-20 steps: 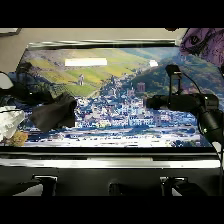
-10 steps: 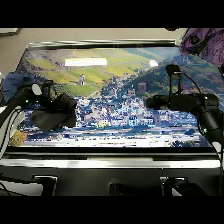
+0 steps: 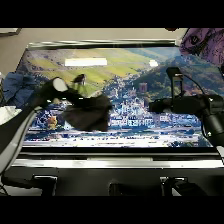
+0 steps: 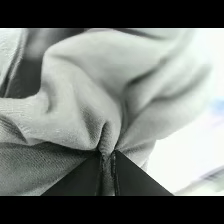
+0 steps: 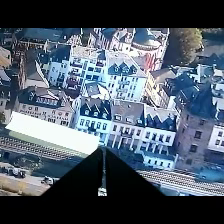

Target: Fold the clothes and pants, and hang the long-sleeved shirts on hangers.

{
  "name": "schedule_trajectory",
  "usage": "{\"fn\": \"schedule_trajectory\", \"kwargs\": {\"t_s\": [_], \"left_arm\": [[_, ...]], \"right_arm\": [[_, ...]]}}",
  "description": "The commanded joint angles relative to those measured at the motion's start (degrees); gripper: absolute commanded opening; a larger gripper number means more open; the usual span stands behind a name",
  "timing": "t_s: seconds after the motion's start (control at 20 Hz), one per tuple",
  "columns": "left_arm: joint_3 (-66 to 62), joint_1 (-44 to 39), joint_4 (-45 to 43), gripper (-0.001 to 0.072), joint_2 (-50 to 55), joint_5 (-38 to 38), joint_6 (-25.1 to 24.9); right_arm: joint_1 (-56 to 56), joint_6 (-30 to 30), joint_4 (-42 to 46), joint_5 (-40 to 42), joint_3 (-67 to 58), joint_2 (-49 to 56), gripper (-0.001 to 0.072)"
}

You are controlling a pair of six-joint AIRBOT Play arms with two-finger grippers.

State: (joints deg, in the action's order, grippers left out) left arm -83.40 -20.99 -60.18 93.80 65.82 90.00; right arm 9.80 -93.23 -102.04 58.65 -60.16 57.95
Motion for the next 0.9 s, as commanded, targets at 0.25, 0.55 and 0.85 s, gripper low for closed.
{"fn": "schedule_trajectory", "kwargs": {"t_s": [0.25,0.55,0.85], "left_arm": [[-2.7,-23.3,11.3,0.0288,6.9,-21.7,9.5],[-3.0,-6.2,3.9,0.0551,-1.9,-8.3,5.8],[-3.0,12.2,0.4,0.0548,-5.9,1.4,5.8]], "right_arm": [[0.0,-0.6,13.2,10.5,0.2,-3.8,0.0417],[-15.8,8.3,5.1,4.7,2.4,-1.6,0.0429],[-26.5,-8.1,-31.1,5.9,16.9,10.7,0.0482]]}}
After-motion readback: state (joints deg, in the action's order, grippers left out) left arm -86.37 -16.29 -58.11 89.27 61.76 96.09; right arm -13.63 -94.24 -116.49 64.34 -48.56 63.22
